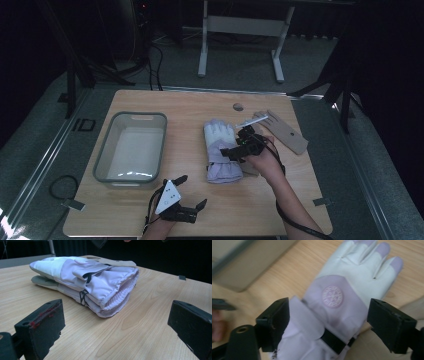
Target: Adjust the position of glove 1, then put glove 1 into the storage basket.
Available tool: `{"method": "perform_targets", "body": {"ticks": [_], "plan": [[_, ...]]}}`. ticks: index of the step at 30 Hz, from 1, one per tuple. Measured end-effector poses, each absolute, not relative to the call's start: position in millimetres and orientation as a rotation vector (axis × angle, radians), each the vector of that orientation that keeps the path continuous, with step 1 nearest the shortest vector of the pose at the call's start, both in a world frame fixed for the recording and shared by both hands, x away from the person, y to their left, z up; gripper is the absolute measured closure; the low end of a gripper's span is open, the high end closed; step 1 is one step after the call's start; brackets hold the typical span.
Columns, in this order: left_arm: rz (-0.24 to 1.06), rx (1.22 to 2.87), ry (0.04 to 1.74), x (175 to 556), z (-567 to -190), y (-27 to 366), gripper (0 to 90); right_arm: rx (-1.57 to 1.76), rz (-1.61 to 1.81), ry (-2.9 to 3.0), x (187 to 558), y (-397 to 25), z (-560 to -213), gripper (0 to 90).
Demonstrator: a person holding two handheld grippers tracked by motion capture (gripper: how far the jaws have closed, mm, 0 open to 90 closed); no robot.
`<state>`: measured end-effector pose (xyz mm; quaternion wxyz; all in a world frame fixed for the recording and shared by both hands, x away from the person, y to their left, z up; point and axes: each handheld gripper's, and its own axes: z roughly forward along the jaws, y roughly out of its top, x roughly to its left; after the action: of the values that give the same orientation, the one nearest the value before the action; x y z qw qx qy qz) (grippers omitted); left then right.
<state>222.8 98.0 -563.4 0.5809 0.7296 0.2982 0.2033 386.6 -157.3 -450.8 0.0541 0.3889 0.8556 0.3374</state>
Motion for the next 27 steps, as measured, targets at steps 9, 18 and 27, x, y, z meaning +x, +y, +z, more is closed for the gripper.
{"method": "perform_targets", "body": {"ticks": [9,18,27], "plan": [[0.459,1.708,0.717,224.8,-563.2,98.2,0.8,1.048,1.301,2.519,370.8,-198.2,-449.6,13.9],[0.424,1.807,0.756,231.5,-558.4,91.1,0.9,0.972,1.343,2.475,356.7,-227.2,-480.6,13.9],[0.409,1.807,0.847,240.9,-535.6,89.7,3.0,1.077,1.375,2.469,343.7,-243.4,-483.1,12.0]]}}
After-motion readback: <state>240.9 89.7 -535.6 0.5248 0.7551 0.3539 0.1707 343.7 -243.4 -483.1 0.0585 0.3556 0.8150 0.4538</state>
